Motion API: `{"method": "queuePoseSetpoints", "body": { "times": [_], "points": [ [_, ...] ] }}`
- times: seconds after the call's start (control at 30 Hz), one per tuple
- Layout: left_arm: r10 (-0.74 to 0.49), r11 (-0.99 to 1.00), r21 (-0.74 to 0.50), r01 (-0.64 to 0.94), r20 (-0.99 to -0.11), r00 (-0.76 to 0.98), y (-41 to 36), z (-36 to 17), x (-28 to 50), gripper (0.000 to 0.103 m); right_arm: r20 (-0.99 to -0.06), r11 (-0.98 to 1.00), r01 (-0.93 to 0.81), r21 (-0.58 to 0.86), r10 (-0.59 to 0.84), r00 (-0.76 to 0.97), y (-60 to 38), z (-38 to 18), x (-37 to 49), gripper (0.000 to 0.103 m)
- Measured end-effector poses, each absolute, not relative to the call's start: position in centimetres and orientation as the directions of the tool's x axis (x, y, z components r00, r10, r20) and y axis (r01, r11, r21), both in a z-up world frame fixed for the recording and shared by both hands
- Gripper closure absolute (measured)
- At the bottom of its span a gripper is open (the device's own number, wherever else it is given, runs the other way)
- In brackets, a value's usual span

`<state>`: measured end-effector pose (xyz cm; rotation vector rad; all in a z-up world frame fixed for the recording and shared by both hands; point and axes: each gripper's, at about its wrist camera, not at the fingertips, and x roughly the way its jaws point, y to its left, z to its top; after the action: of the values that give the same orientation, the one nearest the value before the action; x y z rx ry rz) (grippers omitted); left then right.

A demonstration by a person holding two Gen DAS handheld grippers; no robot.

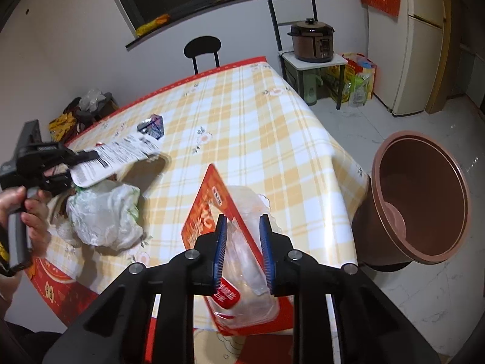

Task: Collect trash
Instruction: 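Grasp the white paper label sheet with the left tool while the right tool holds the box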

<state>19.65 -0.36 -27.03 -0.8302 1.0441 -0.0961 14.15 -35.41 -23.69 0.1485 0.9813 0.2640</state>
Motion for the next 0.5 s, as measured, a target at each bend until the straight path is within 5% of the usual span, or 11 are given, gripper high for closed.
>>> {"method": "queuePoseSetpoints", "body": {
  "times": [0.13, 0.27, 0.5],
  "points": [
    [-0.437, 0.701, -0.65, -0.294, -0.717, 0.543, -0.2, -26.0, 18.8, 0.084, -0.813, 0.962, -0.155, 0.222, 0.271, 0.515, -35.7, -24.3, 14.0, 0.081],
    [-0.423, 0.713, -0.645, -0.274, -0.708, 0.566, 0.0, -24.7, 17.9, 0.084, -0.813, 0.966, -0.15, 0.211, 0.258, 0.521, -36.2, -24.4, 13.8, 0.096],
    [-0.402, 0.729, -0.641, -0.243, -0.687, 0.605, 0.6, -22.6, 16.5, 0.084, -0.783, 0.968, -0.139, 0.209, 0.251, 0.57, -36.6, -22.8, 13.8, 0.097]
  ]
}}
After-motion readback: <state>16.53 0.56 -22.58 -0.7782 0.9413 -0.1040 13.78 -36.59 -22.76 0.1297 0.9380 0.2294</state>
